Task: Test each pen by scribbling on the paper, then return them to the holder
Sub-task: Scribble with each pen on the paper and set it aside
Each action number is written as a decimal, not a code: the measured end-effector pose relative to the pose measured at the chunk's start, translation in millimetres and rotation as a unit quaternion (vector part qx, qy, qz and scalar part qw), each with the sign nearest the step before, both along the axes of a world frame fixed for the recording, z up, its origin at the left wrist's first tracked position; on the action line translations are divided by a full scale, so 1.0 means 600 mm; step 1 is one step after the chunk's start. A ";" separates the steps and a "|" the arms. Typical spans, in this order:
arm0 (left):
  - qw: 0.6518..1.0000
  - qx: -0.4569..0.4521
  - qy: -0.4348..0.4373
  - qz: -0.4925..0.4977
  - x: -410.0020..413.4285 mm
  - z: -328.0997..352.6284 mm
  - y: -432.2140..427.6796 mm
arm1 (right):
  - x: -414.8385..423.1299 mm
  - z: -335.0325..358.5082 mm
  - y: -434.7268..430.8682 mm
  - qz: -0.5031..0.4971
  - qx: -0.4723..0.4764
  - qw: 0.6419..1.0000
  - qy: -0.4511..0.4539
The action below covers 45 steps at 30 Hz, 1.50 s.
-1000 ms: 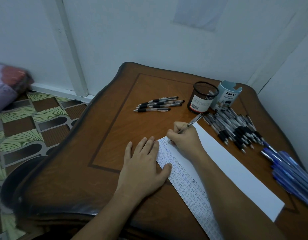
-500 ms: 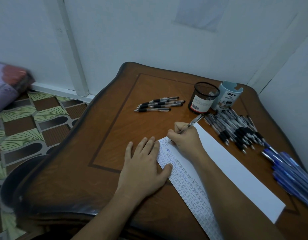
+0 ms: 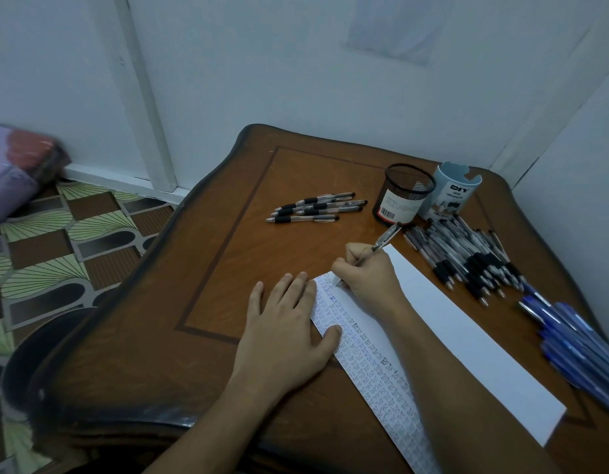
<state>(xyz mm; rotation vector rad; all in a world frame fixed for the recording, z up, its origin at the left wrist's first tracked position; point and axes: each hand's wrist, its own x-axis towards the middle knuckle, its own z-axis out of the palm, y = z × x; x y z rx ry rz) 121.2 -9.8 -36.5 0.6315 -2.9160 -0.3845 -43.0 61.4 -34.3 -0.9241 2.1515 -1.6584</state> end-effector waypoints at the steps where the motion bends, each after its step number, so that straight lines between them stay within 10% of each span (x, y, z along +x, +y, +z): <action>1: 1.000 0.000 0.000 0.000 0.000 0.000 0.000 | 0.001 0.001 0.001 -0.003 -0.001 1.000 0.004; 29: 1.000 -0.006 -0.023 0.000 0.000 0.001 -0.004 | -0.046 0.095 0.033 -0.021 -0.136 0.918 -0.371; 38: 1.000 0.003 -0.020 0.004 -0.001 0.006 -0.002 | -0.049 0.130 0.104 -0.004 0.115 0.974 -0.193; 45: 1.000 0.008 0.001 0.001 0.000 0.003 -0.002 | -0.102 0.133 0.158 -0.176 0.307 0.933 0.060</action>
